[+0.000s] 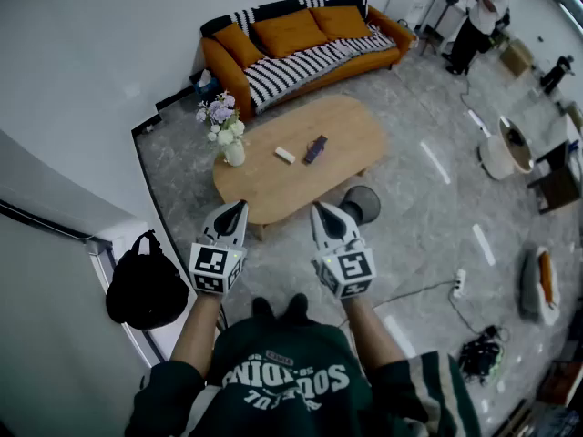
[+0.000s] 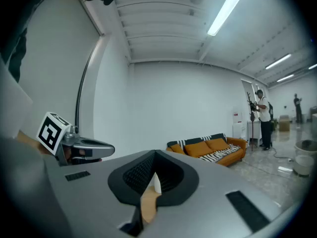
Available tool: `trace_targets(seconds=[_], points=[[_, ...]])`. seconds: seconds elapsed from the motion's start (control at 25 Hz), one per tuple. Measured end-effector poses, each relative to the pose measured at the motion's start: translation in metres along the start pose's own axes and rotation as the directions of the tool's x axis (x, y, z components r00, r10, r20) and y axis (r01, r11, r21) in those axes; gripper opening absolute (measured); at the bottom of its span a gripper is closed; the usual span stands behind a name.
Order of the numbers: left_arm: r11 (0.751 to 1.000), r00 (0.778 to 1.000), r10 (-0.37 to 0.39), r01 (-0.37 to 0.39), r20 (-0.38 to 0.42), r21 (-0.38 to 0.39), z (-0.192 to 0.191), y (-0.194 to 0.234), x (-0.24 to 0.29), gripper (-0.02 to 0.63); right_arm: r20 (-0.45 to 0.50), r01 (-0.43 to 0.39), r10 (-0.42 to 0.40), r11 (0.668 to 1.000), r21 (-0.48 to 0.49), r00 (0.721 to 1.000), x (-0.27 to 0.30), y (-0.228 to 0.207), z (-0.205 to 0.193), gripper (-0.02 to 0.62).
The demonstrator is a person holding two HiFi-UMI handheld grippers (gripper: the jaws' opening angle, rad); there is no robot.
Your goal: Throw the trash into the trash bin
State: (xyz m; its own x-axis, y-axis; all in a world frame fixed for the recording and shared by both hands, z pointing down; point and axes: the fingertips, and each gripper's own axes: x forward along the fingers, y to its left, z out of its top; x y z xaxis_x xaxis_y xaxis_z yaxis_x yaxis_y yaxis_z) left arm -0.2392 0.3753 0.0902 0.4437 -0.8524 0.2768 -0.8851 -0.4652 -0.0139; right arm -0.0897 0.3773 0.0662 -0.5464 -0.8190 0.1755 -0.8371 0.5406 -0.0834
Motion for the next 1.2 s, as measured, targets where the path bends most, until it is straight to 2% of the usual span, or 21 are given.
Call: trace_targets(seconds=[0.12, 0.4, 0.96, 1.2], points=[[1.0, 1.0, -0.001, 0.001, -0.003, 0.001, -0.001, 0.001, 0.005, 0.0, -0.027, -0.005, 0.005, 1.0, 0.0, 1.0, 0.001, -0.004, 0.001, -0.002], [1.0, 1.0, 0.002, -0.002, -0.011, -0.003, -0.002, -0.003, 0.014, 0.0, -0.003, -0.022, 0.022, 1.0, 0.007, 1.0, 0.003, -0.011, 0.001, -0.003], [0.999, 0.999, 0.029, -0.03, -0.023, -0.017, -0.006, -0.044, 0.039, 0.0, -0.038, -0.035, 0.037, 0.998, 0.049, 0.999, -0.018, -0.059, -0.023, -0.002], [0.999, 0.999, 0.038, -0.039, -0.032, -0.018, -0.001, -0.042, 0.059, 0.0, -0.045, -0.055, 0.058, 0.997, 0.061, 0.997, -0.006, -0.072, -0.023, -0.002]])
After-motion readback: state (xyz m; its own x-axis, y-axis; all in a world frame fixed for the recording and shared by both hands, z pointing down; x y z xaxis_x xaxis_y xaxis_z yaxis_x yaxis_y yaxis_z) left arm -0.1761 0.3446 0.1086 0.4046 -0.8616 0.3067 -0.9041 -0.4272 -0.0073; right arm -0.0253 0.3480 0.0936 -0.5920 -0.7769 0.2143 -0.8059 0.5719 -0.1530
